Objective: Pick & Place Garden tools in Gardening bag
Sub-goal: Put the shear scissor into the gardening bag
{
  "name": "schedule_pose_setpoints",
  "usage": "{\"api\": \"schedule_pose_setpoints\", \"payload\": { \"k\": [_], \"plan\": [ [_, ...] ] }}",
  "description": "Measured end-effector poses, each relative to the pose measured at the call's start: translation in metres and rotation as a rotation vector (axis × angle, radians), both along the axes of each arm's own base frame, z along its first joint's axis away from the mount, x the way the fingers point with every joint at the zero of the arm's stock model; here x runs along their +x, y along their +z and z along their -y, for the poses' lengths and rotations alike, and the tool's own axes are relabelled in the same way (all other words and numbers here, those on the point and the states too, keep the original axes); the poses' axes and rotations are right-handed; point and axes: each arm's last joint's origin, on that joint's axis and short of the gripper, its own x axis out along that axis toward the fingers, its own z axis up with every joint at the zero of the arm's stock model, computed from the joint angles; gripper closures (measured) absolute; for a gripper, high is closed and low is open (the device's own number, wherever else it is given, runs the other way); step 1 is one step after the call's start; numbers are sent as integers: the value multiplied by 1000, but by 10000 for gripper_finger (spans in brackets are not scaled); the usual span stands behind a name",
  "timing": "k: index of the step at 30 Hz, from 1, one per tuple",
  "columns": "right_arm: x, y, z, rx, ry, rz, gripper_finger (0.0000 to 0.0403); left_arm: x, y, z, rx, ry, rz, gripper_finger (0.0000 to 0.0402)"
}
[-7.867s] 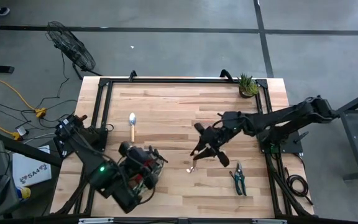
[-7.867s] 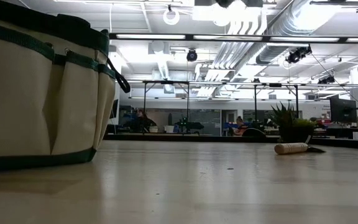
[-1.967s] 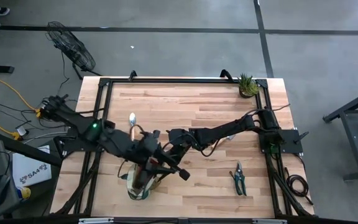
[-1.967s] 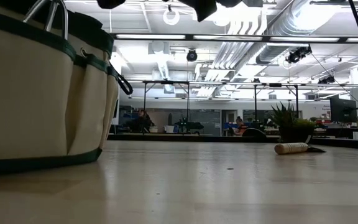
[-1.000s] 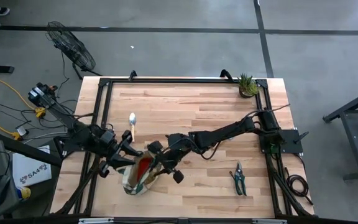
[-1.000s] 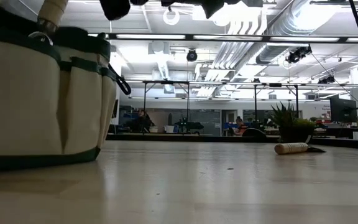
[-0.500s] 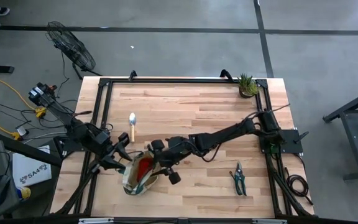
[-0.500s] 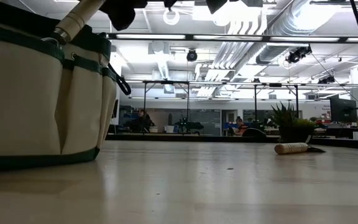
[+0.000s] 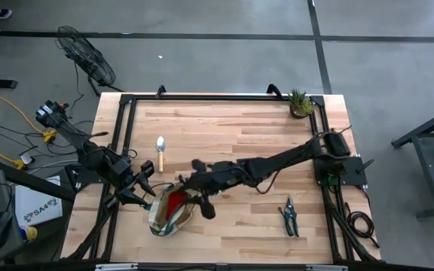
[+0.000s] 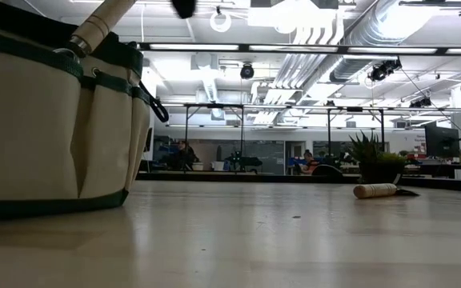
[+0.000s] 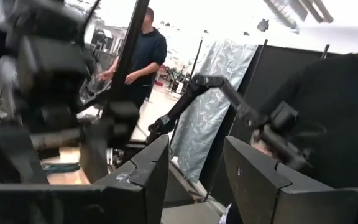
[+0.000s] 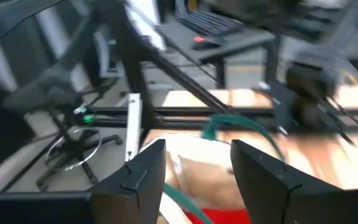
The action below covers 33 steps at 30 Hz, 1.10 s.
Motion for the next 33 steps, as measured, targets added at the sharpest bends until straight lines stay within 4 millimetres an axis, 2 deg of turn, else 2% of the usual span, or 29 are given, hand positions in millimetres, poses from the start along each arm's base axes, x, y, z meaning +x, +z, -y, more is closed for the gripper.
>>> {"api": "schedule_pose_setpoints", "payload": {
  "k": [3, 6, 10, 12, 17, 20, 24, 27, 33],
  "plan": [
    [-18, 16, 6, 30, -92, -115, 250, -4, -1, -3, 14, 1, -15, 250],
    [-37, 31, 9, 12, -121, -206, 289, -8, 1, -7, 22, 4, -5, 250],
    [-52, 32, 3, -5, -110, -292, 374, -14, 0, -11, 51, 2, -3, 250],
    [-53, 26, -2, 29, -116, -314, 393, -17, -5, -14, 44, 3, 10, 250],
    [-51, 12, -10, 85, -218, -281, 400, -24, -36, -20, -14, 16, 68, 250],
    [-49, 14, -10, 133, -266, -215, 400, -29, -57, -24, -77, 16, 122, 250],
    [-48, 11, -11, 141, -264, -217, 401, -33, -81, -28, -154, 17, 163, 250],
    [-46, 6, -15, 158, -257, -228, 400, -35, -83, -29, -174, 12, 176, 250],
    [-35, -16, -23, 197, -226, -254, 400, -34, -83, -29, -156, 19, 180, 250]
  ]
}}
